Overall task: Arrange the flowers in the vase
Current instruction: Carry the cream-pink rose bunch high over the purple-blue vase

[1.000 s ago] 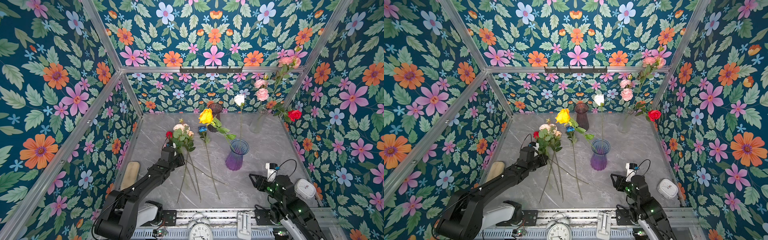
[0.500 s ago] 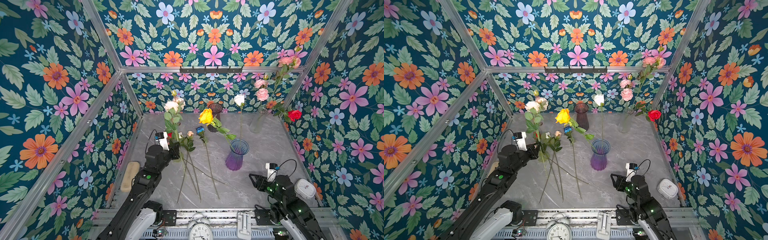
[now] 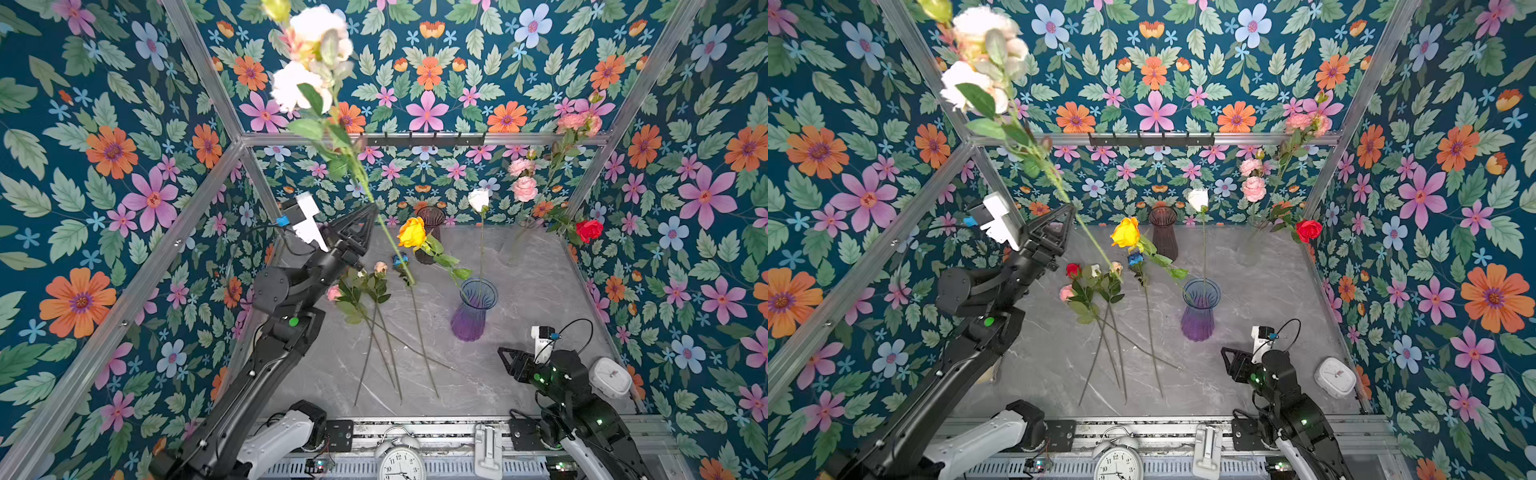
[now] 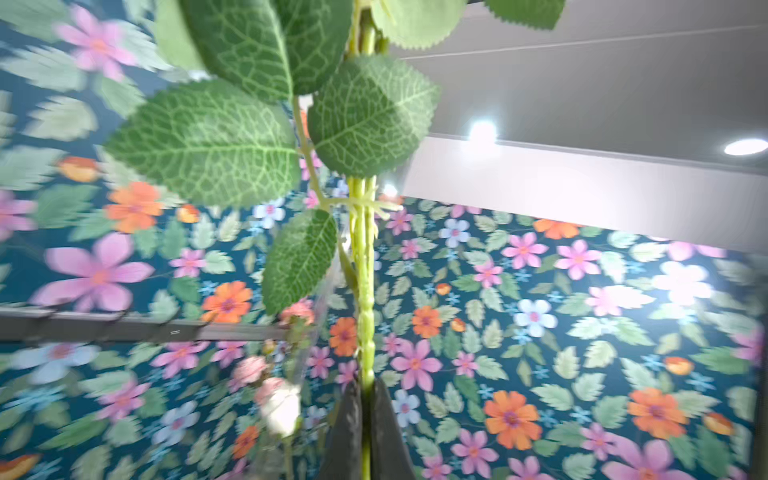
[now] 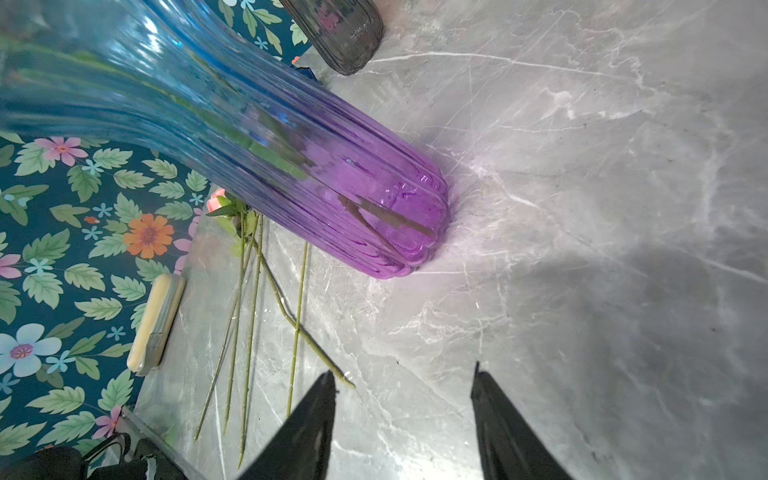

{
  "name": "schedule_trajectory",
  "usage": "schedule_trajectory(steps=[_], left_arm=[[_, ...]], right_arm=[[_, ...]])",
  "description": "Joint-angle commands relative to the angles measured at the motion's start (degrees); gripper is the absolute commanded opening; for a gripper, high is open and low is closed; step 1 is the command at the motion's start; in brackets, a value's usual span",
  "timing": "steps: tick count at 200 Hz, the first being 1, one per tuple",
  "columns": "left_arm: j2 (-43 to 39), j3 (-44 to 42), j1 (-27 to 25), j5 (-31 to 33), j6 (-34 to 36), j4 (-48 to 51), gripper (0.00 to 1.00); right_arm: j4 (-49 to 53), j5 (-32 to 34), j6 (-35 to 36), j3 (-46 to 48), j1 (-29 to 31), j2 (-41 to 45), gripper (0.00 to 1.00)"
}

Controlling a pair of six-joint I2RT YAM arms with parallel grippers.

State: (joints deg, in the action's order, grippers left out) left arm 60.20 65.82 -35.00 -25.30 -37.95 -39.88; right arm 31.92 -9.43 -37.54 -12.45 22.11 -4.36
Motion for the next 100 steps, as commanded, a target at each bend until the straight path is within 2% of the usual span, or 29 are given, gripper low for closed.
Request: schedule_trajectory(steps=[1,19,43,71,100], left_arm=[[5.6,6.5,-10.4,-2.2,13.0,-4.3,0.00],[13.4,13.2,-17.9,-5.7,22.4,-3.3,0.00],[23.1,20.3,-22.0,-7.0,30.3,-0.1,0.00],[30.9,22.9,-23.0,-7.6,33.1,-1.3,0.00],[34.6,18.7,-23.6,-6.7,33.3,-7.0,0.00]], right_arm=[[-1.0,-0.3,-0.1,0.1,0.0,0.1,0.54],[-1.0,-0.5,0.0,0.1,0.1,0.2,0.54],[-0.8,-0.8,0.0,0.3,0.1,0.8,0.54],[-0.5,-1.3,-0.1,0.3,0.1,1.8,0.55],[-0.5,-1.2,-0.1,0.4,0.1,2.2,0.55]])
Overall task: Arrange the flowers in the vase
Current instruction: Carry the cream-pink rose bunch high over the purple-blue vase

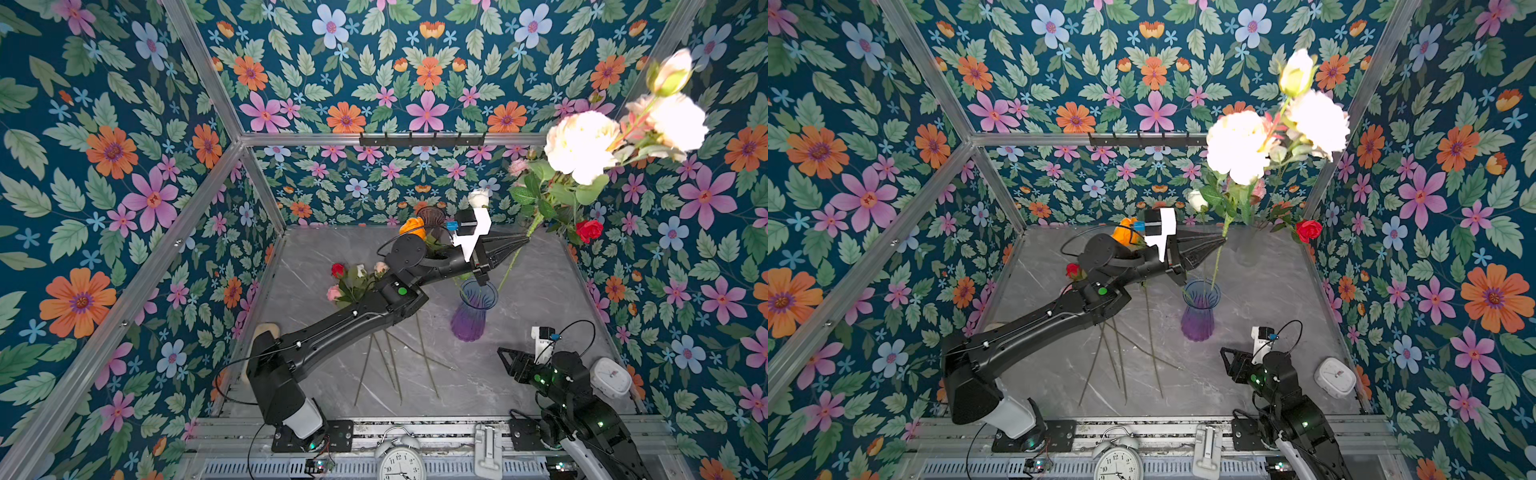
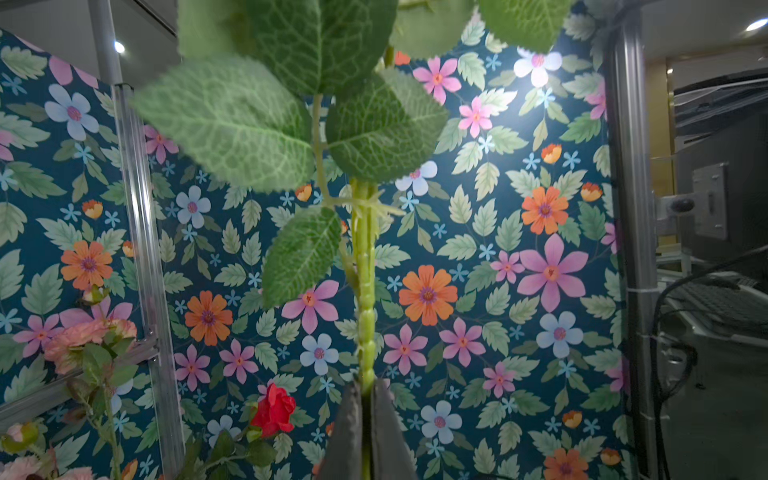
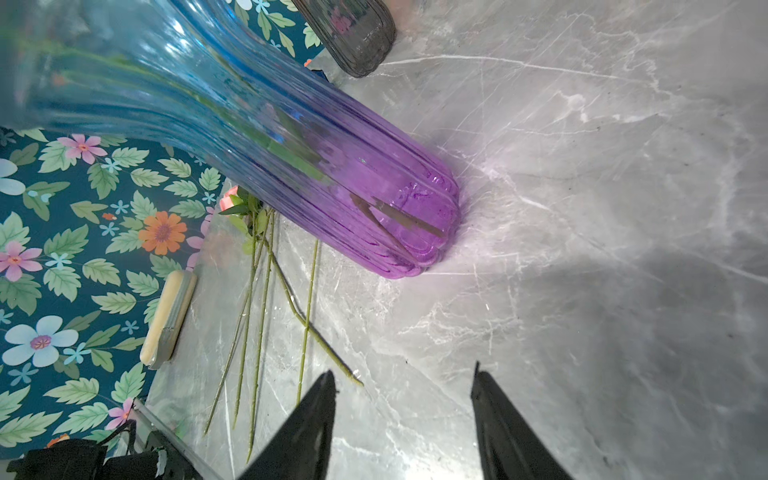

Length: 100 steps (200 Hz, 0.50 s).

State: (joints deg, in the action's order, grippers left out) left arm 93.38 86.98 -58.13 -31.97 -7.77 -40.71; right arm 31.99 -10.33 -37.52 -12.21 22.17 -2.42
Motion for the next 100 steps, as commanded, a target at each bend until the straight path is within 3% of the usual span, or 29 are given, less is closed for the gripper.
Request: schedule_trajectory(steps=[1,100], left_arm=[[1.5,-2.6,-0.5,0.1,3.2,-6.5,0.00],[3.6,-9.6,-0.7,6.7,9.2,-6.5,0.00]], right_arm=[[-0.6,-0.3,-0.2,0.2,0.0,0.3,0.55],[-0.9,-1.2,0.1,0.3,0.0,0.3,0.55]])
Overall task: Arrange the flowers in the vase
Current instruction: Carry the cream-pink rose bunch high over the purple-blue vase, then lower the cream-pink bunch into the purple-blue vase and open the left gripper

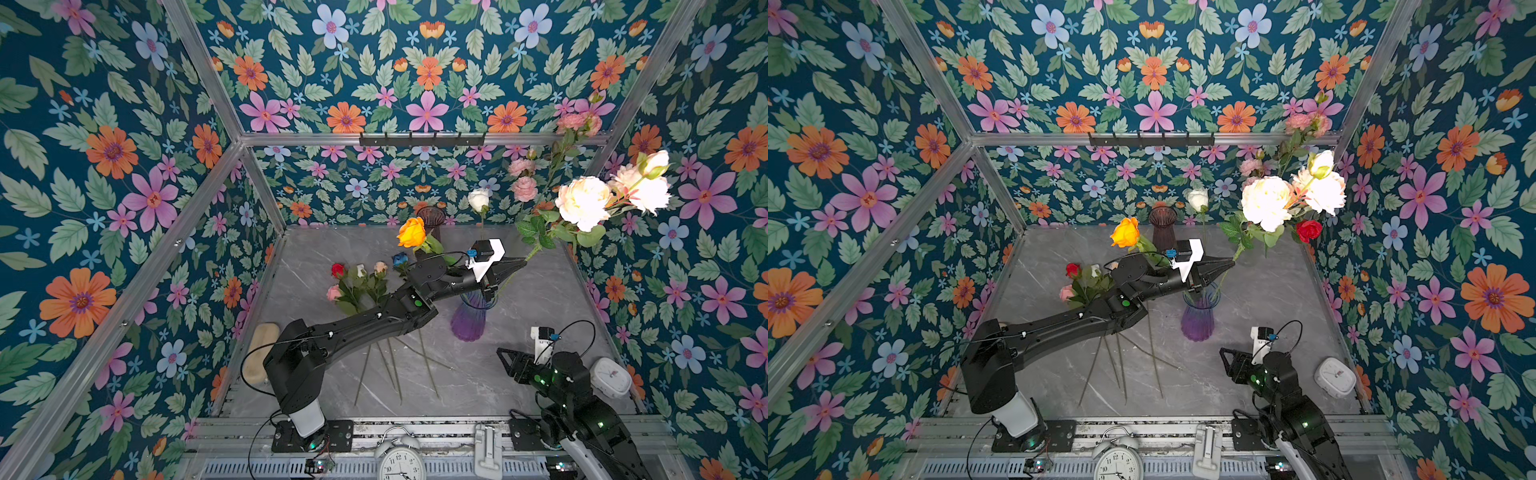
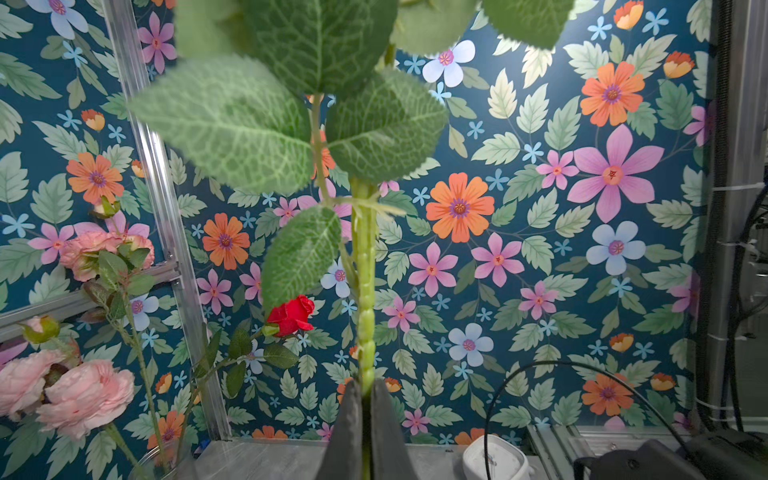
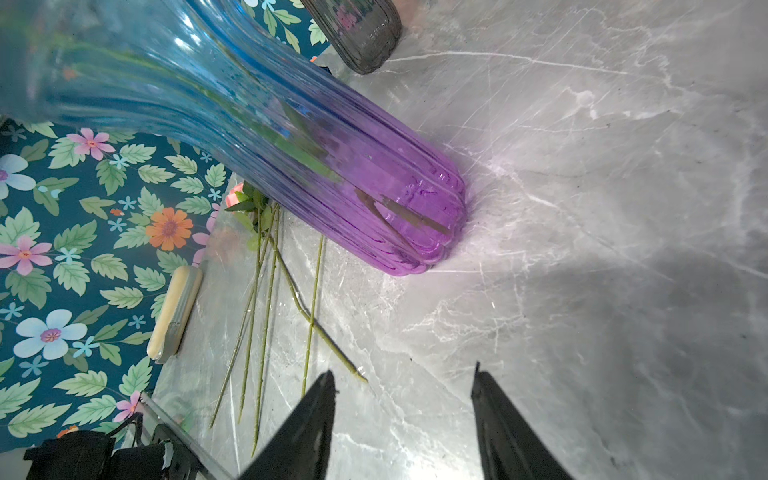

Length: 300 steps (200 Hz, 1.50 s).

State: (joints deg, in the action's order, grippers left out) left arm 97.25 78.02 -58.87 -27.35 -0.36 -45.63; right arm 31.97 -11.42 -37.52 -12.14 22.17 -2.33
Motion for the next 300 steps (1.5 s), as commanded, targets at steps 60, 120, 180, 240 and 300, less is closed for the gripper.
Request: schedule_trajectory(steps=[60,120,180,240,300], left_arm=[[-1.7,-5.9,0.1,5.3,4.0,-2.4,0.00],[-1.1,-7.8,0.9,12.5,0.3,-2.5,0.00],[1.2,-7.4,3.9,11.8,-6.3,-1.4,0.00],[2.6,-7.0,4.7,11.8,-9.5,0.0,0.04],[2.1,-8.2,4.7,11.5,-9.7,0.7,0.05]], right_arm=[[-0.9,-0.2,0.0,0.2,0.0,0.4,0.55],[-0.8,-0.2,0.0,0.2,0.0,0.4,0.55],[-0.9,-0.4,0.0,0.3,0.0,0.4,0.55],[-0.9,-0.4,0.0,0.3,0.0,0.4,0.55],[-0.9,-0.3,-0.1,0.3,0.1,0.4,0.55]])
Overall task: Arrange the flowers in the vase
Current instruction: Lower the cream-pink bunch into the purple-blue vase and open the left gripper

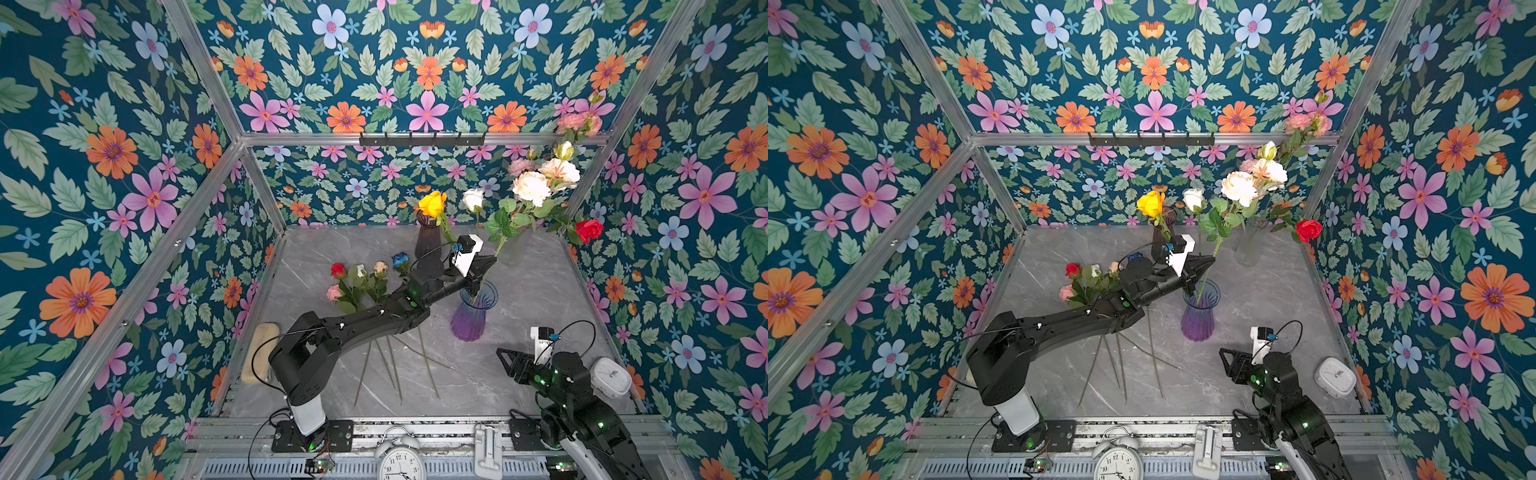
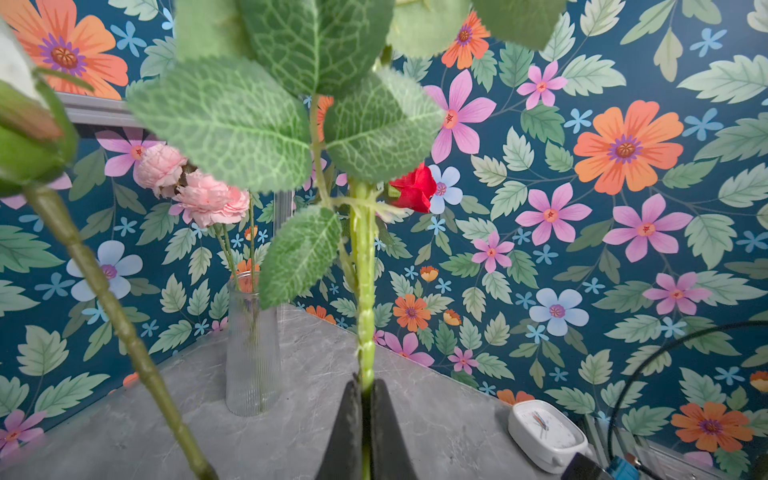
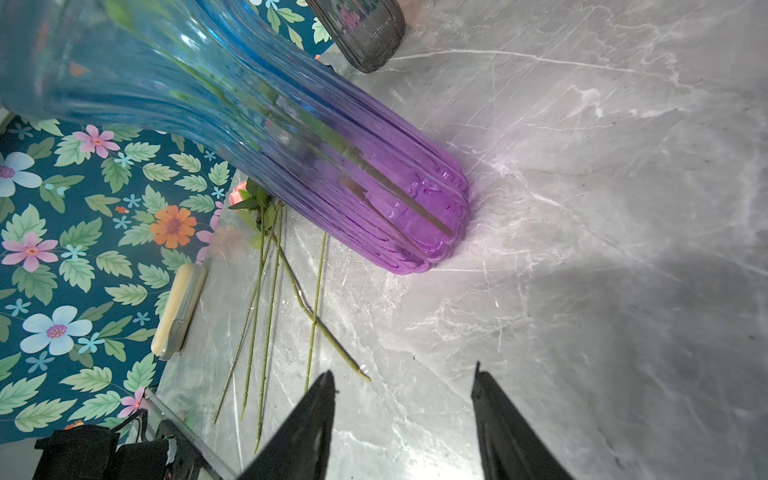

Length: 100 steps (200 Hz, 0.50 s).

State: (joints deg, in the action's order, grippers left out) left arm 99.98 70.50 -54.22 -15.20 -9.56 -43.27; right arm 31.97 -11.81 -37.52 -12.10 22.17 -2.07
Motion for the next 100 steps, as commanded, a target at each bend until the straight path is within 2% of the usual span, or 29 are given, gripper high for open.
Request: schedule_trajectory(steps=[1,28,75,100], left_arm=[[-0.6,-0.7,0.1,-0.7,-0.5,-1.6,0.05],[-1.3,-1.9,0.0,-1.0,-0.7,-1.6,0.05],[-3.0,-5.0,0.0,-1.9,-0.6,-2.5,0.44],[-3.7,-5.4,0.0,-1.6,-0.3,-2.2,0.46]], right_arm=[[-0.9,0.1,-0.1,0.3,0.0,0.1,0.55],[-0.9,0.0,0.0,0.3,0.0,0.1,0.55],[-0.9,0.0,0.0,0.2,0.1,0.1,0.55],[-0.9,0.0,0.0,0.4,0.0,0.1,0.55]])
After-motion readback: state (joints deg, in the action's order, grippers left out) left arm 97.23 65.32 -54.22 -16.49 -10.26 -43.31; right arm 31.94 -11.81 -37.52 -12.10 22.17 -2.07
